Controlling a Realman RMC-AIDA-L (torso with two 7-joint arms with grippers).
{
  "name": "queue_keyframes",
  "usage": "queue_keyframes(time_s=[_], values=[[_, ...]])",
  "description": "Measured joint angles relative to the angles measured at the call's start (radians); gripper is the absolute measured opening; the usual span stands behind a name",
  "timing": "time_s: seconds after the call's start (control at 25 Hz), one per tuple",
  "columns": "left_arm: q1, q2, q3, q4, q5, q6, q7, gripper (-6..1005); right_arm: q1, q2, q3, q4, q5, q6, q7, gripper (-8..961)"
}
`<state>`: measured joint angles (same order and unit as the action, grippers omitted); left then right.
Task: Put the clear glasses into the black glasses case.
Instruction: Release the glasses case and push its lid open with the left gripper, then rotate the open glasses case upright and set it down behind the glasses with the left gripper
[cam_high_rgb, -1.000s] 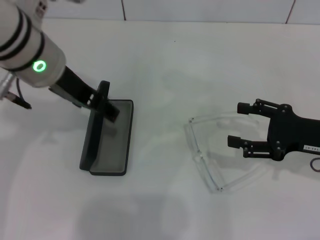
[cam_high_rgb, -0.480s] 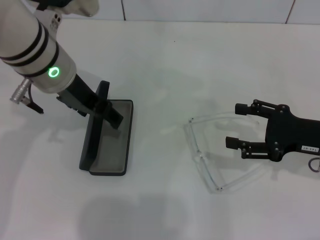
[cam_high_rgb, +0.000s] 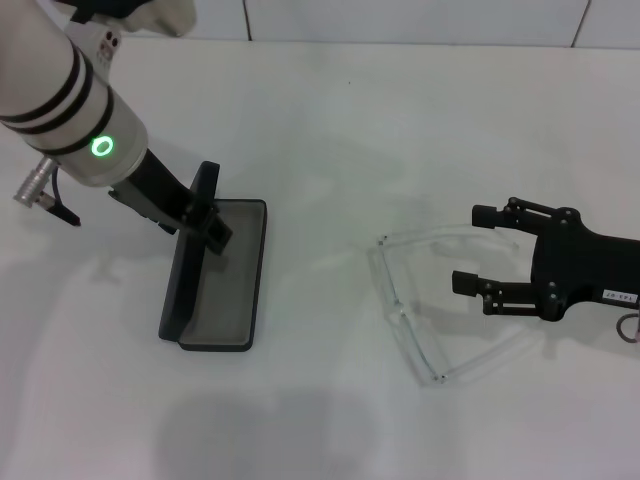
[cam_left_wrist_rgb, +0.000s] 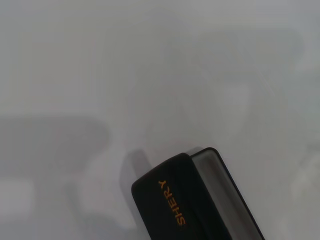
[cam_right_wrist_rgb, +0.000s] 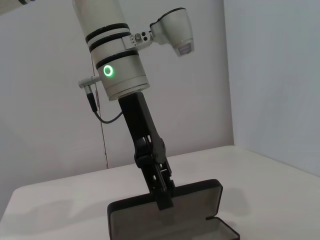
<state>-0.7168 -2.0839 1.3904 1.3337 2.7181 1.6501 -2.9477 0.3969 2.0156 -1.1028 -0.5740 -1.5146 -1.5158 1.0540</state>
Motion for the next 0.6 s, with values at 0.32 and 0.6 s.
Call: queue_keyframes(time_s=[0.32, 0.6], values=[[0.001, 0.0, 0.004, -0.002, 0.0, -0.006, 0.02, 565, 0.002, 0.0, 0.0, 0.002, 0.0, 0.011, -0.002, 855], [0.005, -0.001, 0.002, -0.001, 0.008, -0.016, 0.045, 323, 0.0, 0.0, 0.0, 0.002, 0.001, 0.012, -0.002, 854]])
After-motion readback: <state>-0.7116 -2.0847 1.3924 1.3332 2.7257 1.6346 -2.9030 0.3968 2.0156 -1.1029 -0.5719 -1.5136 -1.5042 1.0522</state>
